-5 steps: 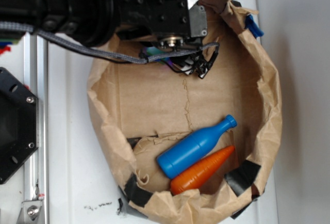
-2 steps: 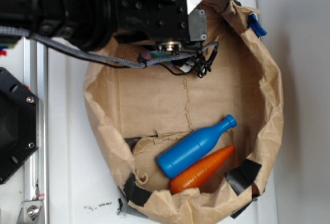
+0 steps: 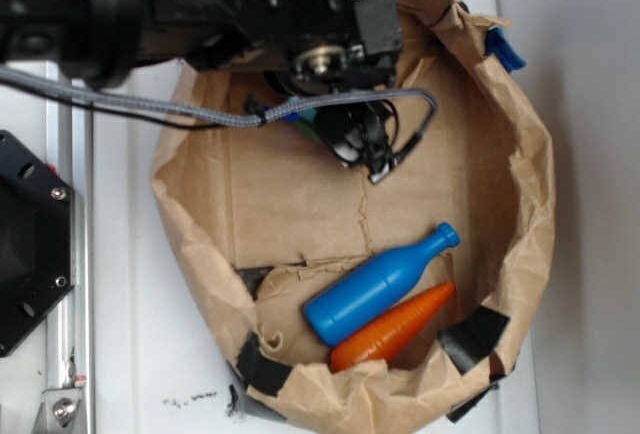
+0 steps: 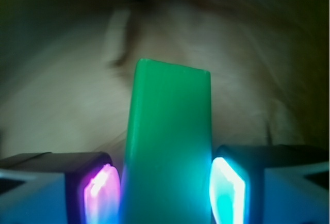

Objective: Grab the green block.

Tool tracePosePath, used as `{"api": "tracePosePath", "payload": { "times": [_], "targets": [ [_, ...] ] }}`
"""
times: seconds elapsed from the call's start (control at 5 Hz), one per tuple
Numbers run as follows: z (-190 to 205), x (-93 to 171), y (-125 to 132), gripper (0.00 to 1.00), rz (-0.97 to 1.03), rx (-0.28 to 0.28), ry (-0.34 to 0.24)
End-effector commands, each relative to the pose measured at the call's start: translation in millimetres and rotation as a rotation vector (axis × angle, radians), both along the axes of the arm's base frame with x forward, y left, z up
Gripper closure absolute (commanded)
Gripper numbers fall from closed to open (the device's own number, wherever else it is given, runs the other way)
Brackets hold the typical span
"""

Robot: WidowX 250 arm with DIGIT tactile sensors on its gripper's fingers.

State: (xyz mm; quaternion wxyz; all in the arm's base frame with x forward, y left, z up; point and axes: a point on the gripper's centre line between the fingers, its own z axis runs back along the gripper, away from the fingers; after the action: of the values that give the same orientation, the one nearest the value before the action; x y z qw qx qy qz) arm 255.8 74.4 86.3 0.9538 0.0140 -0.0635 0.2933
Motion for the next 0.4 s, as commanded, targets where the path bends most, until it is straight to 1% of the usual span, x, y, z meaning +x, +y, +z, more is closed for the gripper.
{"api": "tracePosePath", "payload": {
  "times": [0.0,0.2],
  "targets": [
    [62.8,1.8,-14.1,1.00,-0.241,-0.002,0.006],
    [68.0,1.5,-18.5,1.00,-0.360,0.024,0.011]
  ]
}}
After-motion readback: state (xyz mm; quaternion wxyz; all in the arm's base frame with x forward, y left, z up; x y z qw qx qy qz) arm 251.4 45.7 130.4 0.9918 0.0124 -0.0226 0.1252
